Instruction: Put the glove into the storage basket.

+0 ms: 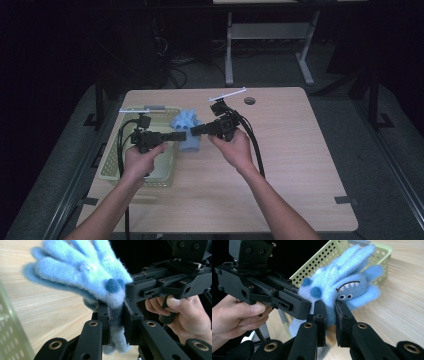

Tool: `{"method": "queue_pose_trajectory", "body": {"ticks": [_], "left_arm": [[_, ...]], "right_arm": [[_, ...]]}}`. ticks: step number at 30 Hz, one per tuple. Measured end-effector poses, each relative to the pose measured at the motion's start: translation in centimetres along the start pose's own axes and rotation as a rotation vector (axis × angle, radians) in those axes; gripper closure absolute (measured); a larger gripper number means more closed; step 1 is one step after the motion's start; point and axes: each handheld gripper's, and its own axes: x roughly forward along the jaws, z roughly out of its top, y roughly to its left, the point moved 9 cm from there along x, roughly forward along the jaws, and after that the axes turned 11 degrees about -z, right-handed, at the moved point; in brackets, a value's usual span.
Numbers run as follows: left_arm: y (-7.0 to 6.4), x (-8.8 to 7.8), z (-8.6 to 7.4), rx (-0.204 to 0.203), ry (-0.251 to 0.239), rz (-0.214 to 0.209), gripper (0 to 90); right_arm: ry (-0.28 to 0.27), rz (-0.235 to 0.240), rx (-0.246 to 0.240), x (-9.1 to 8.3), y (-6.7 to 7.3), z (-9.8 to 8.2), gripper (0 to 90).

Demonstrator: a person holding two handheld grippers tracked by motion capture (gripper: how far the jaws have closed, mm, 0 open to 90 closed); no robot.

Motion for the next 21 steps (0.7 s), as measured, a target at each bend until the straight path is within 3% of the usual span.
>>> {"method": "queue_pose_trajectory", "body": {"ticks": [11,21], "left_arm": [[0.4,-2.5,0.4,-0.026,-0.013,0.001,77.8],[1.2,-5.0,0.7,-0.015,-0.024,0.026,77.8]], "right_arm": [[0.003,0.029,-0.016,1.5,1.7,1.0,80.8],[-0.004,0.046,-0.026,3.2,3.4,2.0,80.8]]}}
